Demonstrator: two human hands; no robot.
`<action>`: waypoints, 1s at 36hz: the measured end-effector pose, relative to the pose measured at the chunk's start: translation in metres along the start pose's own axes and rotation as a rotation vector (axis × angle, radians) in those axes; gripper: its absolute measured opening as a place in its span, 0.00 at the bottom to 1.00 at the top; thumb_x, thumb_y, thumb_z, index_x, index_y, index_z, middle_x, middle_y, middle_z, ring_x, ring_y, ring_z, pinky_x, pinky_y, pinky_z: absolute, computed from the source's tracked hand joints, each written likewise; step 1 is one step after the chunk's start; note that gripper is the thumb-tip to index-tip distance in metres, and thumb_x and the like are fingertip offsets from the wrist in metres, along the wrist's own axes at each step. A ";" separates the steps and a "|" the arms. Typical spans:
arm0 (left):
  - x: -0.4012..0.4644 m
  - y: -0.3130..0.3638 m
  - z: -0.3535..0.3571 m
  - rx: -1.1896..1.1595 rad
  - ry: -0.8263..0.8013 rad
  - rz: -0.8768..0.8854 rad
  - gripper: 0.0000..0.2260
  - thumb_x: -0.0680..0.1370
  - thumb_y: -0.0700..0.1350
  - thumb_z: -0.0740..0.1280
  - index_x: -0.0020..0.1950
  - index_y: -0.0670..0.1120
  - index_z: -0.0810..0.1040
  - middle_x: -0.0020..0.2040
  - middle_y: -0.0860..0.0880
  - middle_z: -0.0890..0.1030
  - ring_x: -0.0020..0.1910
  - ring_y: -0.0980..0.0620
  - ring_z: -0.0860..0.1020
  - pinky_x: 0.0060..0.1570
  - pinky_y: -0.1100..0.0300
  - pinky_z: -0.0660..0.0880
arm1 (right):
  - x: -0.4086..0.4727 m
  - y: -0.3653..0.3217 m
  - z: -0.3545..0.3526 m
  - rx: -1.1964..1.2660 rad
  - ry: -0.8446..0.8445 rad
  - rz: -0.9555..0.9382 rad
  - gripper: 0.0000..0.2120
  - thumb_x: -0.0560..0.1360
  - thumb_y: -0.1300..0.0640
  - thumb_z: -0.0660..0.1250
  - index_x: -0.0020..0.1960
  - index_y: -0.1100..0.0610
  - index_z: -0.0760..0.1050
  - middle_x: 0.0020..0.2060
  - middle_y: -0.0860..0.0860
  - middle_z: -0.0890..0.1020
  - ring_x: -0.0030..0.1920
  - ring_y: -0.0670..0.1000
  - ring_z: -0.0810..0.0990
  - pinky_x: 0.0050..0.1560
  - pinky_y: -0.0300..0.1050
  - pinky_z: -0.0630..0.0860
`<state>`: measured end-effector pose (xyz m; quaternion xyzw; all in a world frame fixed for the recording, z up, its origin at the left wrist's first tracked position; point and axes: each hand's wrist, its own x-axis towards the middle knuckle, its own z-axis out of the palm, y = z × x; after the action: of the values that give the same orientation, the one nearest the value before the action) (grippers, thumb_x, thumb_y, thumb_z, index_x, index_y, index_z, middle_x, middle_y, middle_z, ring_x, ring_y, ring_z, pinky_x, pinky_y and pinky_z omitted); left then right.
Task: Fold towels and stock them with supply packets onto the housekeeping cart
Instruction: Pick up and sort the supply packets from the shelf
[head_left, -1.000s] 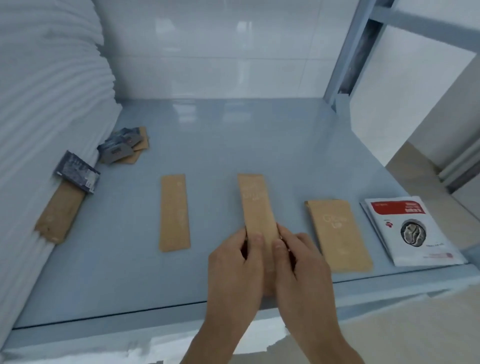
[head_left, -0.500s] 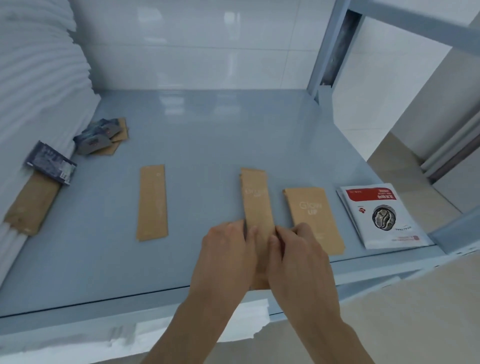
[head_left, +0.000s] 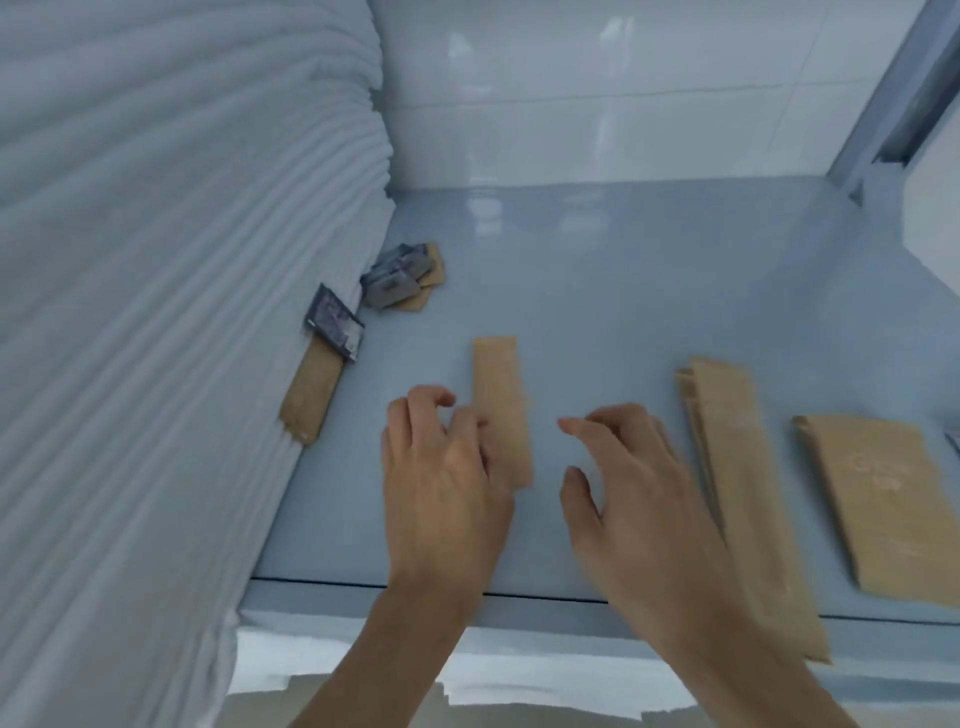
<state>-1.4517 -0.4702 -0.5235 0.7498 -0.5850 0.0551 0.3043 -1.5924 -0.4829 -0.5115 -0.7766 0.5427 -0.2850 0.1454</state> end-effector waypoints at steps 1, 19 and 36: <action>0.004 -0.012 -0.003 0.033 0.032 -0.001 0.07 0.71 0.32 0.72 0.47 0.39 0.83 0.56 0.39 0.77 0.57 0.38 0.75 0.54 0.46 0.74 | 0.004 -0.006 0.007 -0.006 -0.034 -0.036 0.18 0.72 0.63 0.69 0.63 0.57 0.78 0.57 0.52 0.77 0.57 0.53 0.76 0.53 0.44 0.74; 0.022 -0.069 -0.018 0.197 0.046 -0.211 0.21 0.66 0.30 0.69 0.59 0.37 0.80 0.71 0.31 0.68 0.62 0.30 0.70 0.64 0.38 0.67 | 0.032 -0.035 0.074 0.033 0.093 -0.080 0.22 0.69 0.64 0.74 0.62 0.62 0.75 0.59 0.57 0.78 0.56 0.60 0.74 0.57 0.45 0.67; 0.023 -0.073 -0.019 0.005 0.279 -0.218 0.08 0.71 0.28 0.70 0.48 0.36 0.81 0.40 0.41 0.83 0.37 0.41 0.79 0.38 0.52 0.73 | 0.034 -0.016 0.067 0.581 0.475 0.310 0.13 0.80 0.63 0.61 0.62 0.53 0.77 0.40 0.39 0.80 0.39 0.40 0.78 0.40 0.24 0.69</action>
<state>-1.3728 -0.4699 -0.5265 0.7946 -0.4523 0.1267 0.3847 -1.5319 -0.5143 -0.5467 -0.5247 0.5687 -0.5727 0.2707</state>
